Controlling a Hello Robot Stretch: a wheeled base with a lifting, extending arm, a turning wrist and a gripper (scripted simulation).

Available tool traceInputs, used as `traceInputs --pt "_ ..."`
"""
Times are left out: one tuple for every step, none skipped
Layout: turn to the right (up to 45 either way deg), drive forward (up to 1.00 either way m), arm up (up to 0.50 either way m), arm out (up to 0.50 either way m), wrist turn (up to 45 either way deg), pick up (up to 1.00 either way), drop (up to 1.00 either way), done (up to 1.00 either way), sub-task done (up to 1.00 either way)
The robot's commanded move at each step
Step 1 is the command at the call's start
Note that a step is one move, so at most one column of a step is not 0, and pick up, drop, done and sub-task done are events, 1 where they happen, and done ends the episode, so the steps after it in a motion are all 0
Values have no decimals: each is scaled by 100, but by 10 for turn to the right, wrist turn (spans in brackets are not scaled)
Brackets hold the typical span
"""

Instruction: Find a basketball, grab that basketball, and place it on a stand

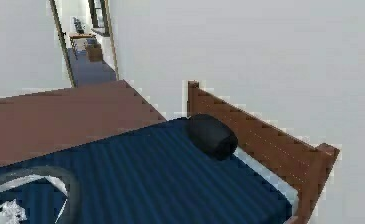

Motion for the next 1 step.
traceInputs --pt "450 0 0 0 0 0 0 0 0"
